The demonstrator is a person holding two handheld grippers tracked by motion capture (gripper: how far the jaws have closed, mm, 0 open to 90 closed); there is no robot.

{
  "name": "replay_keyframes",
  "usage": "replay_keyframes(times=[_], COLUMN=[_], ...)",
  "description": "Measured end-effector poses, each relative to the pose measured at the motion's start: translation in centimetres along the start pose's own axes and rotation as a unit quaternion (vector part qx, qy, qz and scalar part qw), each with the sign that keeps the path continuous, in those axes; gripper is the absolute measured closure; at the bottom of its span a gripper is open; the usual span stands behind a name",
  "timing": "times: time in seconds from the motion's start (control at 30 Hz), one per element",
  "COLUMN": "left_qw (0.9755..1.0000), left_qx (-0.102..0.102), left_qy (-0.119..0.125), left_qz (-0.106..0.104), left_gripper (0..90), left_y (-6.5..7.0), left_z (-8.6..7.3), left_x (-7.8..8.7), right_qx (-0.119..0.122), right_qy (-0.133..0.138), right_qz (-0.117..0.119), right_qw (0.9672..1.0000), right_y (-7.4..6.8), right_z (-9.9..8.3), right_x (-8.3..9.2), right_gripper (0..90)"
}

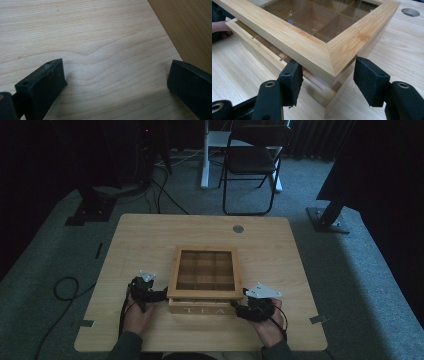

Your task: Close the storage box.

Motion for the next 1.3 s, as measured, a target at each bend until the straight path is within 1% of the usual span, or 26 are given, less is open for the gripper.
replay_keyframes(times=[0.5, 0.83, 0.93, 1.1, 1.17, 1.3], left_qw=[1.0000, 1.0000, 1.0000, 1.0000, 1.0000, 1.0000], left_qx=[0.001, 0.001, 0.001, 0.001, 0.001, 0.001], left_qy=[0.000, 0.000, 0.000, 0.001, 0.001, 0.001], left_qz=[0.000, 0.000, 0.000, 0.000, 0.000, 0.000], left_gripper=[1.6, 1.6, 1.6, 1.6, 1.6, 1.6], left_y=[0.0, 0.0, 0.0, 0.0, 0.0, 0.0], left_z=[0.0, 0.0, 0.0, 0.0, 0.0, 0.0], left_x=[0.0, 0.0, 0.0, 0.0, 0.0, 0.0], right_qx=[0.001, 0.001, -0.002, 0.006, 0.002, 0.005], right_qy=[-0.007, -0.011, -0.014, -0.020, -0.024, -0.032], right_qz=[0.005, 0.004, 0.004, -0.001, 0.001, -0.003], right_qw=[1.0000, 0.9999, 0.9999, 0.9998, 0.9997, 0.9995], right_y=[-0.3, -0.5, -0.6, -0.6, -0.7, -0.8], right_z=[-0.8, -1.2, -1.4, -1.9, -2.1, -2.5], right_x=[-0.2, -0.4, -0.4, -0.3, -0.4, -0.5], right_gripper=[40.0, 40.0, 40.0, 39.9, 39.9, 39.9])
Point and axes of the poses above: each handheld gripper's, and its own axes: x roughly backward along the jaws, z roughly out of its top, y roughly to its right, the point moved 8 cm from there along -x, roughly forward along the jaws, and after that the axes turned 5 degrees about y, right-handed, at the moved point
